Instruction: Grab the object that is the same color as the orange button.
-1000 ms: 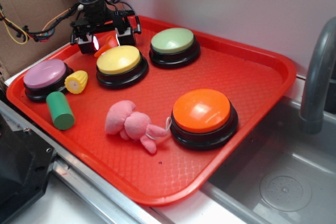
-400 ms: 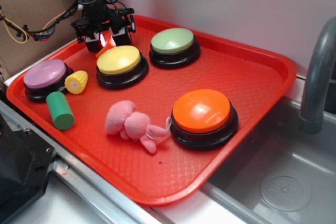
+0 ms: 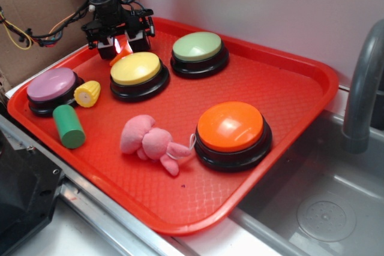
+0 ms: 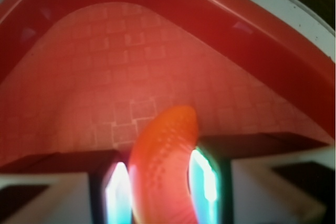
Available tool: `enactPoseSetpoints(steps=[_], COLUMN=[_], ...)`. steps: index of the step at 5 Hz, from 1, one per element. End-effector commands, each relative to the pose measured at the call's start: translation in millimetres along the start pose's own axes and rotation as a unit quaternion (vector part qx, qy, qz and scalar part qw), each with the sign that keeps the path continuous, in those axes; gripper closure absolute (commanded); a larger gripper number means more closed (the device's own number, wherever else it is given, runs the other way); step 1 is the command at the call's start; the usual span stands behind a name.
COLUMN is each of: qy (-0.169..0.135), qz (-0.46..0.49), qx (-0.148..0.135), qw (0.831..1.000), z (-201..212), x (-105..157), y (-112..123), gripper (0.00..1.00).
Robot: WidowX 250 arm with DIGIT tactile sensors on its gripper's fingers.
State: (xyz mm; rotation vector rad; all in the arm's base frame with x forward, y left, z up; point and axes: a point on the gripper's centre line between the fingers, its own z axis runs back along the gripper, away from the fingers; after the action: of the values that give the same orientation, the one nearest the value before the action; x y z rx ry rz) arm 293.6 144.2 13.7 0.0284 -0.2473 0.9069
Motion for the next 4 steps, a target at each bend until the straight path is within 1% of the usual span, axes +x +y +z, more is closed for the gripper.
enactPoseSetpoints(steps=[1, 2, 3, 4], qy=[-0.003, -0.005, 0.004, 0.023], qz=[-0.004, -0.017, -0.058, -0.118], qx=[0.012, -0.002, 0.002, -0.012], qw=[1.0, 1.0, 0.998, 0.993], z=[38.3, 71.5, 98.7, 133.1], x=[11.0, 17.1, 9.0, -11.5], y=[1.4, -10.8, -27.8, -41.3], gripper=[1.0, 1.0, 1.0, 1.0])
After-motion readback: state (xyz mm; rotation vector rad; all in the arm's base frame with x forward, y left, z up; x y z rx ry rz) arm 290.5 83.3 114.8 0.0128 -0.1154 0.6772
